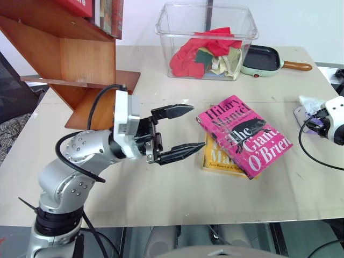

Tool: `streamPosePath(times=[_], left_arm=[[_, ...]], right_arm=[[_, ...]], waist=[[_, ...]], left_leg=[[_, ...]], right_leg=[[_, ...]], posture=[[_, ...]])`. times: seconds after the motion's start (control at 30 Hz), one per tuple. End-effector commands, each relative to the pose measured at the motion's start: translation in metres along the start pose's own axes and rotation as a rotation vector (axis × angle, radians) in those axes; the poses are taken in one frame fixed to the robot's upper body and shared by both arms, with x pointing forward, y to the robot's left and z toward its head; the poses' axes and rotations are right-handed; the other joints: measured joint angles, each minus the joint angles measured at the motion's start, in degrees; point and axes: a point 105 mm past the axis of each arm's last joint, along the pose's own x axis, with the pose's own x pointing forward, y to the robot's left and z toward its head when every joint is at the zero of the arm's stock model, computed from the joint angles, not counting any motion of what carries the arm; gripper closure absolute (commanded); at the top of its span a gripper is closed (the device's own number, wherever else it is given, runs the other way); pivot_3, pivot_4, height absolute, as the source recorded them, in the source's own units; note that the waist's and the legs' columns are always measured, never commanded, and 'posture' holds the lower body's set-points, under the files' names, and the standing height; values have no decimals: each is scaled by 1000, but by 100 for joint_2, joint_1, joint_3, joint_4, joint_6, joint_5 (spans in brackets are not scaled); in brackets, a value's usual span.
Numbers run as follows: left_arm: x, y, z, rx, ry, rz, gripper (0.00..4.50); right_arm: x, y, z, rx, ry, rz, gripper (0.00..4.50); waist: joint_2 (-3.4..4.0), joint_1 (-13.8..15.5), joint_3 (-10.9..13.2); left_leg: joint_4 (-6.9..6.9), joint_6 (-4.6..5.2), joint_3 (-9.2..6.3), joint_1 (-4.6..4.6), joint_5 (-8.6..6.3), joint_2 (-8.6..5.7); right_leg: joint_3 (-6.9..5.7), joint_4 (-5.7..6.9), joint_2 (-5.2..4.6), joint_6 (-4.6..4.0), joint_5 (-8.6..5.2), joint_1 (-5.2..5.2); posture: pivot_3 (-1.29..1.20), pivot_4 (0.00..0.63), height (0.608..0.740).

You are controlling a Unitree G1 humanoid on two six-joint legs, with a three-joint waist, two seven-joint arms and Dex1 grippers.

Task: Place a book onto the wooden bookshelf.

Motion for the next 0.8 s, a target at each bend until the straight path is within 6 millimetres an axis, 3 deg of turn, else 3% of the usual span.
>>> streamPosePath(times=[0.03,0.07,0.17,0.23,0.33,0.47,0.6,0.8], left_arm=[[-4,0,2,17,-5,23,0],[-8,1,-2,13,10,41,0],[-24,4,-18,18,72,91,0],[-37,1,-28,-7,104,123,0],[-48,-6,-33,-23,139,150,0],[-61,-9,-37,-24,170,225,0],[-76,-16,-45,-37,214,284,0],[-84,-22,-49,-42,227,329,0]], right_arm=[[-24,-16,24,-79,-49,5,620],[-30,-14,37,-78,-89,31,204],[-41,0,70,-49,-168,117,388],[-39,18,86,-24,-186,198,1095],[-26,47,98,18,-151,284,2659],[-5,69,87,-37,-48,325,4441],[8,73,79,-83,2,315,4441],[6,82,77,-103,23,395,4441]], waist=[[11,28,3],[12,28,3],[16,-25,5],[18,-78,5],[13,-127,6],[12,-59,7],[14,-1,8],[16,28,9]], left_leg=[[0,0,1,-2,0,-1],[-1,1,-1,-4,-1,-1],[-4,4,-11,3,-3,2],[-5,4,-11,9,-3,6],[-4,4,-14,11,-3,10],[8,4,-11,5,-2,5],[6,6,-13,-5,-4,5],[-5,6,-14,-22,-4,3]], right_leg=[[1,0,-2,0,0,-2],[-3,-1,-7,1,0,-3],[9,1,-4,2,0,-4],[15,1,2,1,0,-4],[14,5,6,0,-1,-3],[-2,7,4,-10,-6,-1],[7,-1,-6,0,-1,-11],[1,-7,-13,0,-1,-30]], posture=[[0,150,740],[0,150,740],[0,150,740],[0,150,740],[0,150,740],[0,150,740],[0,150,740],[0,150,740]])
